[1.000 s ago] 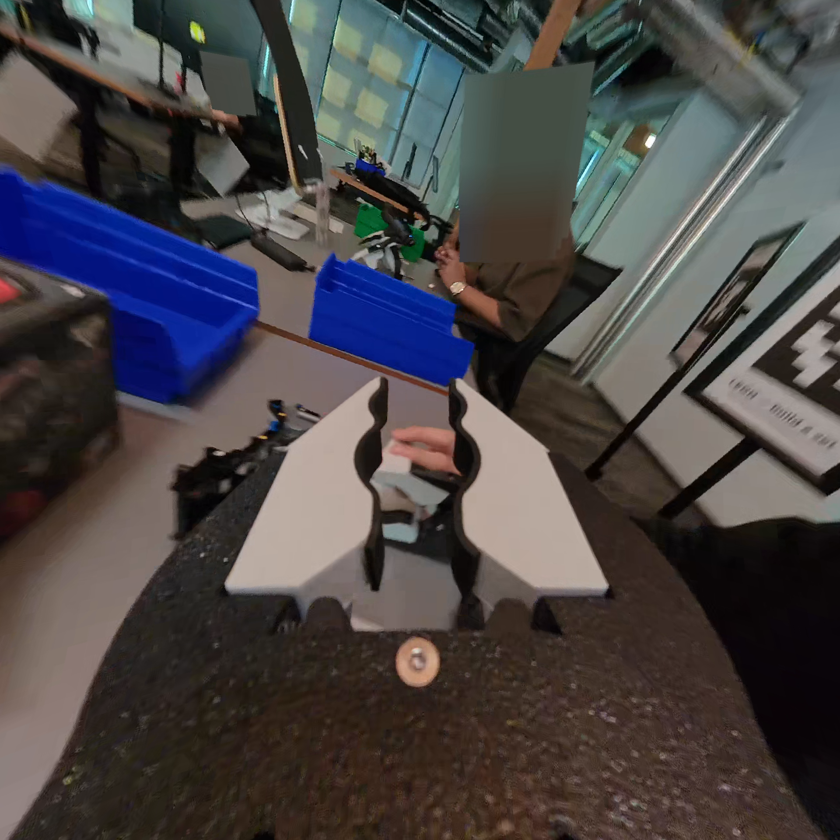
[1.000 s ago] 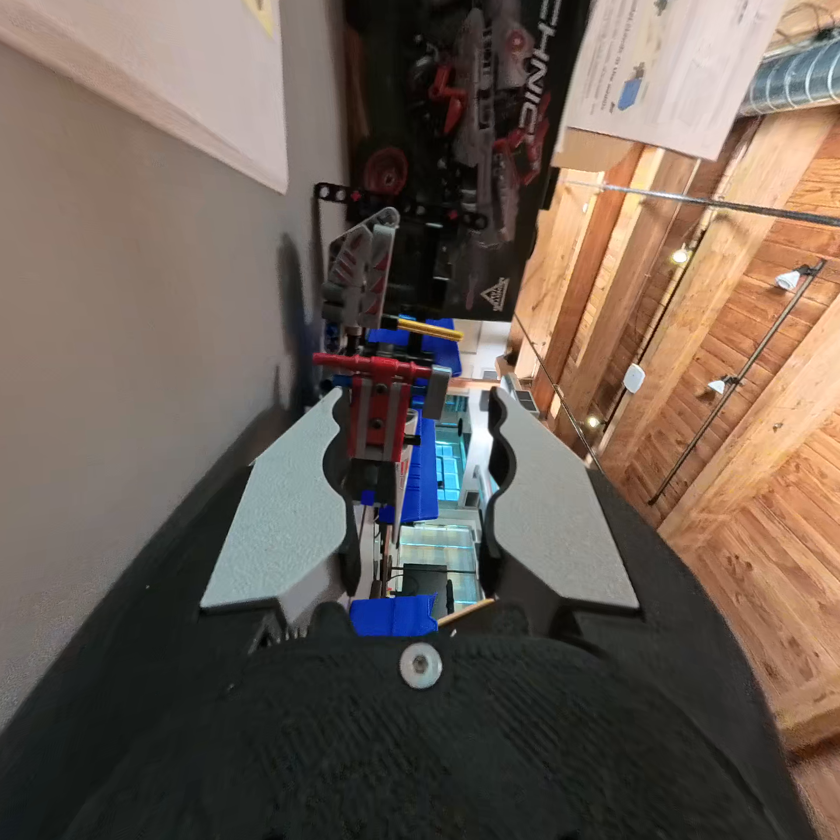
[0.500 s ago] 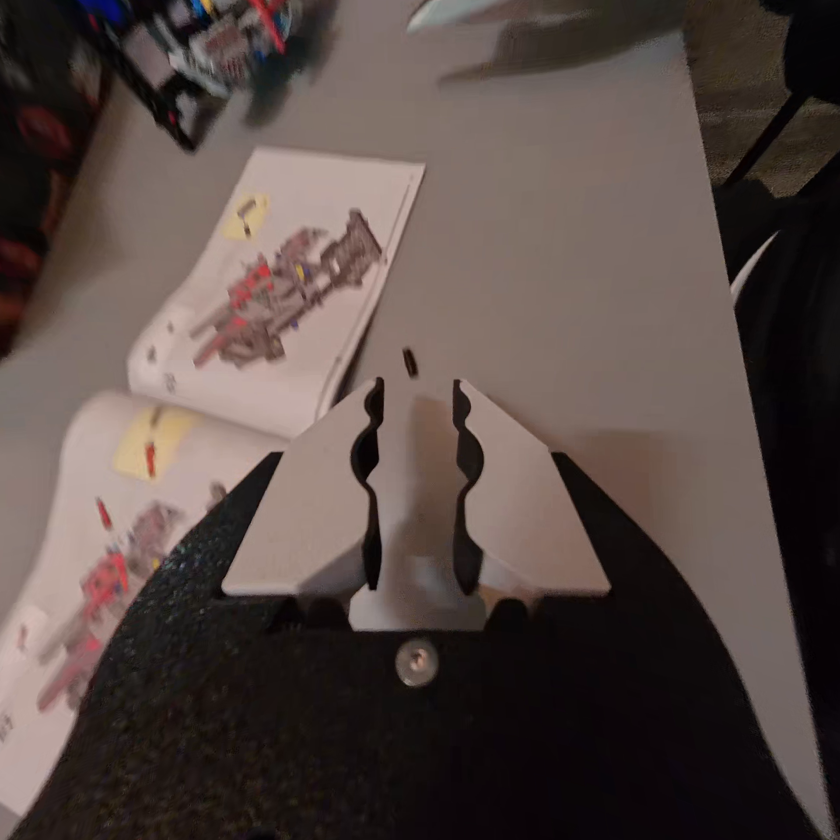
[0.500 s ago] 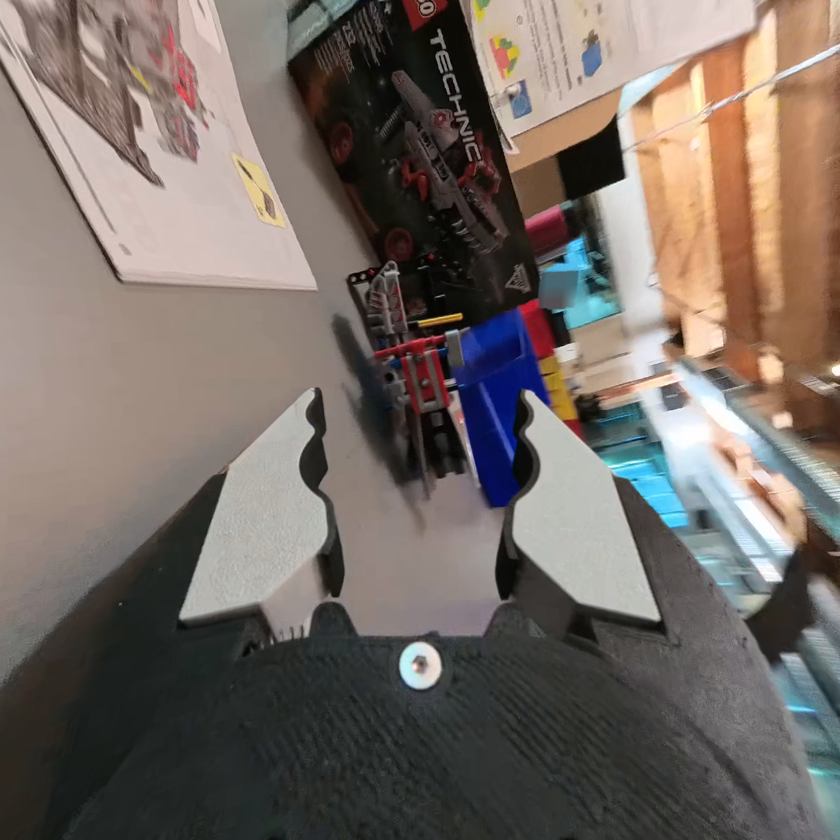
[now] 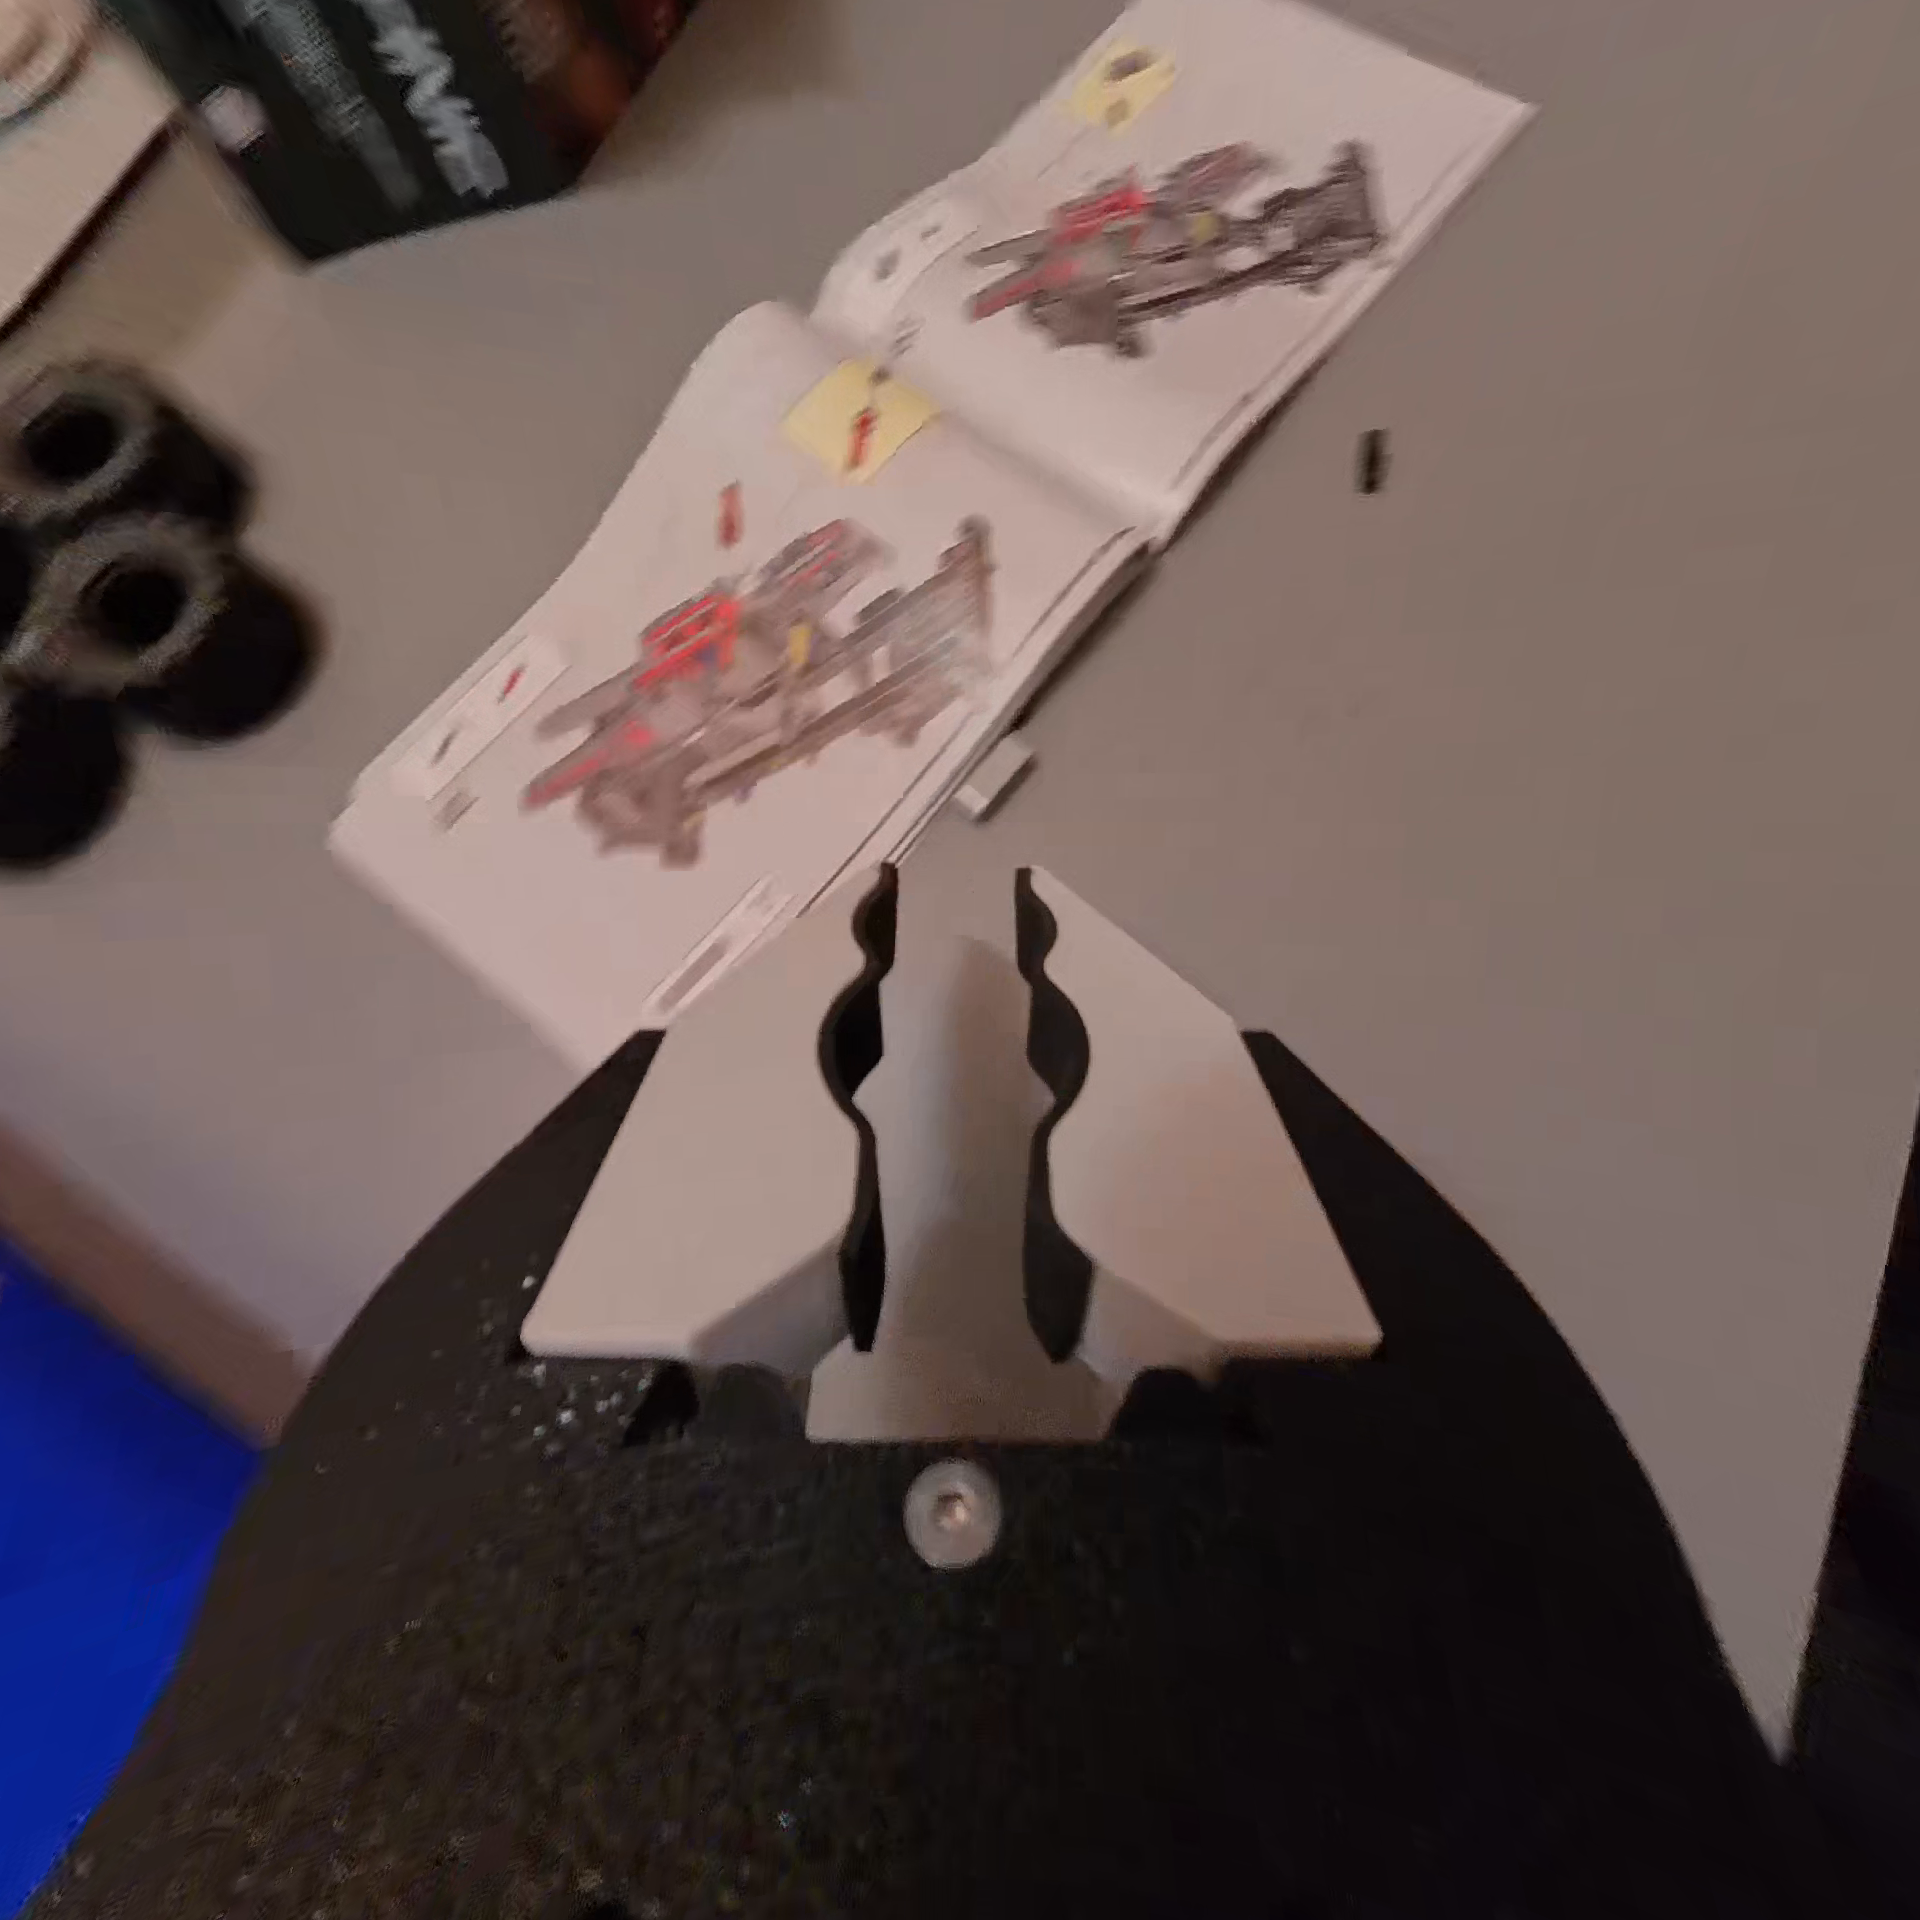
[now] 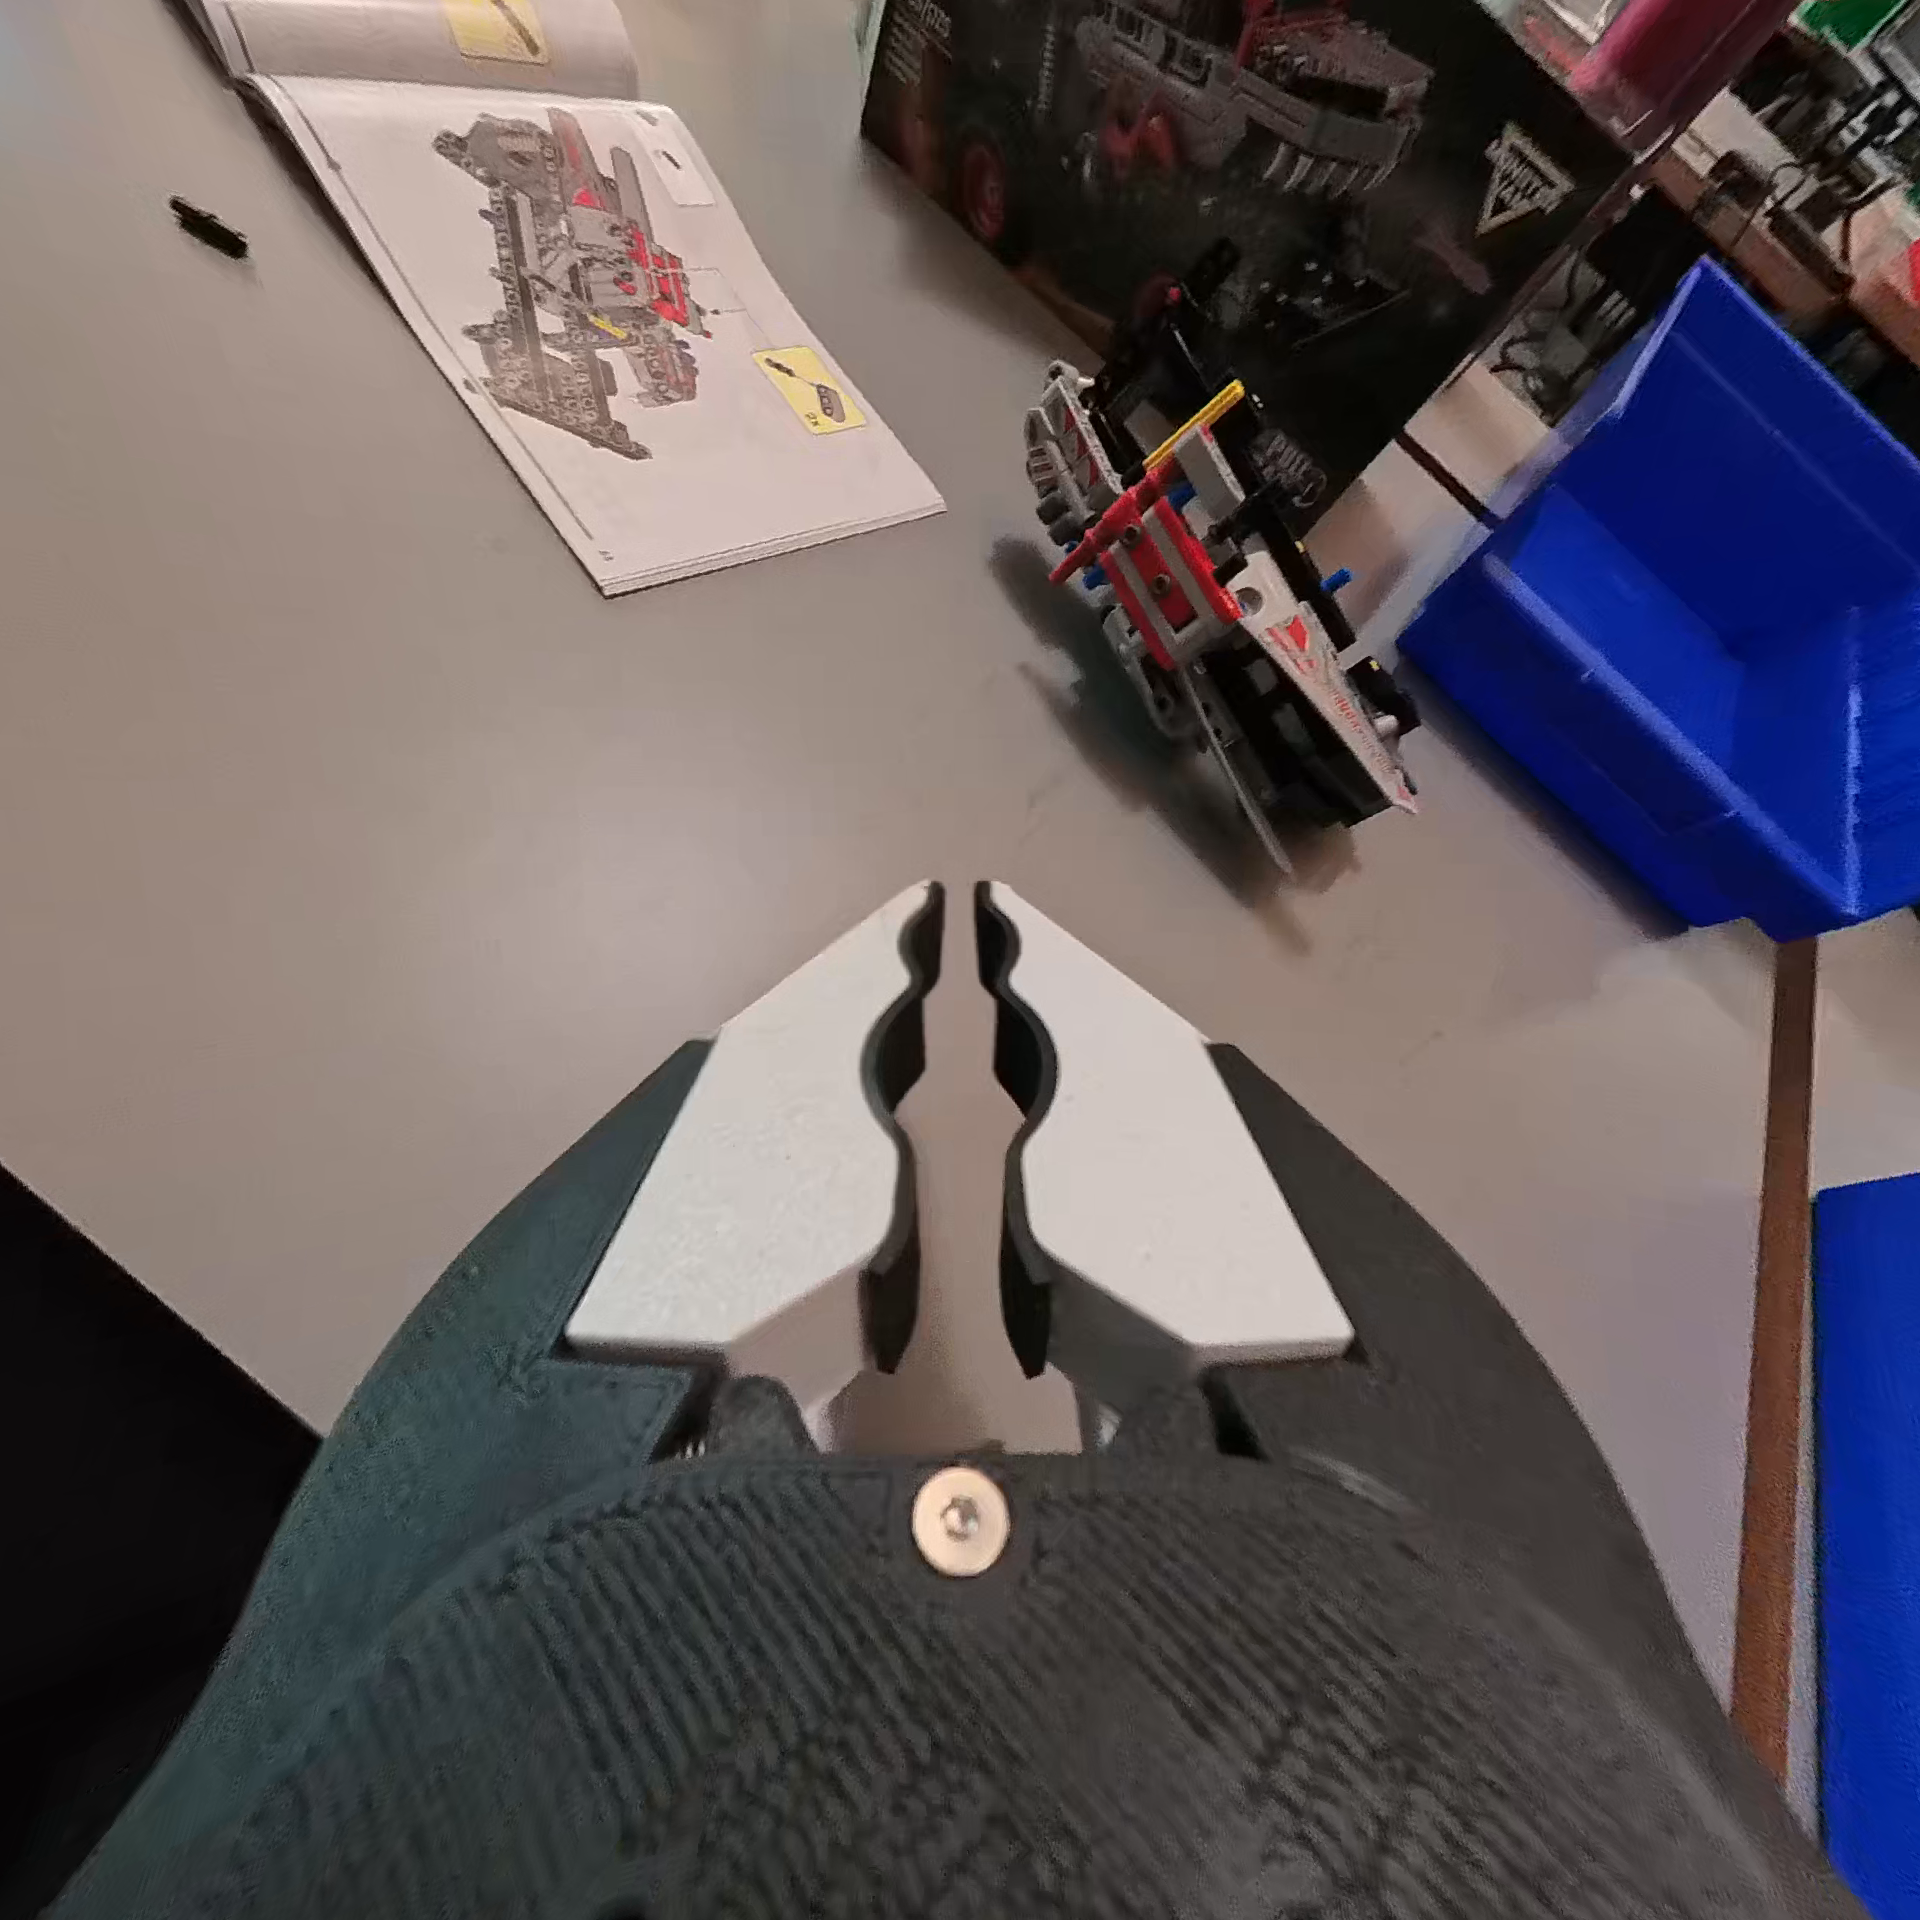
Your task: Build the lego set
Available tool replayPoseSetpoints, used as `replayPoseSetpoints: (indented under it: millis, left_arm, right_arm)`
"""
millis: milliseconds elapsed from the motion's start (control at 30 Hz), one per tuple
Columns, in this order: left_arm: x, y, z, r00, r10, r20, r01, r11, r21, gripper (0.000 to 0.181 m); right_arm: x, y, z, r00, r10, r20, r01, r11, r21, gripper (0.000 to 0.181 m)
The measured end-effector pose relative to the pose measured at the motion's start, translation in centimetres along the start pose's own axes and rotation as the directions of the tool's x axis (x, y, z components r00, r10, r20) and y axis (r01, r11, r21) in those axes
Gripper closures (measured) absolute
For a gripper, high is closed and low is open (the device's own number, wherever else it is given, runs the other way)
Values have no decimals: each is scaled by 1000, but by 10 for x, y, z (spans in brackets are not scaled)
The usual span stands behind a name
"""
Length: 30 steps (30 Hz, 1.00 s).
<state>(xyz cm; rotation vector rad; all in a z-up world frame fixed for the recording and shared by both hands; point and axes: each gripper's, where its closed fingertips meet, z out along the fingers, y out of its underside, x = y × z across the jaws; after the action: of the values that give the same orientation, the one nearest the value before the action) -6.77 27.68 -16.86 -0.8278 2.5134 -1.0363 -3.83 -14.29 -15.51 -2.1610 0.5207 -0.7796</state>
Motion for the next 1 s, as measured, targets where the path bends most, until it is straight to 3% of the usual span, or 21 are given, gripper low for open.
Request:
replayPoseSetpoints:
  millis: [133, 300, 367, 533, 633, 767, 1000]
  left_arm:
    - [9, -1, 38, 975, 215, -60, -218, 975, -42, 151]
    - [12, 4, 60, 978, 150, -148, -164, 982, -89, 163]
    - [16, 4, 62, 976, 142, -164, -156, 985, -76, 176]
    - [27, 3, 57, 965, 216, -152, -225, 973, -46, 176]
    - [34, -13, 46, 965, 226, -134, -224, 974, 30, 176]
    - [65, -49, 37, 938, 318, -140, -295, 942, 160, 176]
    - [146, -98, 67, 842, 482, -242, -398, 858, 325, 176]
  right_arm:
    - [-7, 9, 9, 999, 14, 30, -12, 998, -69, 161]
    - [-24, 4, 12, 993, 63, 101, -57, 996, -63, 157]
    - [-24, 4, 12, 993, 62, 96, -57, 997, -61, 157]
    - [-2, -3, 18, 999, -19, -49, 18, 999, -29, 154]
    - [-1, -13, 28, 995, -53, -82, 52, 999, -6, 152]
    - [-32, -29, 42, 994, -106, 34, 106, 994, 19, 150]
    - [-111, -69, 43, 932, -107, 345, 74, 991, 109, 152]
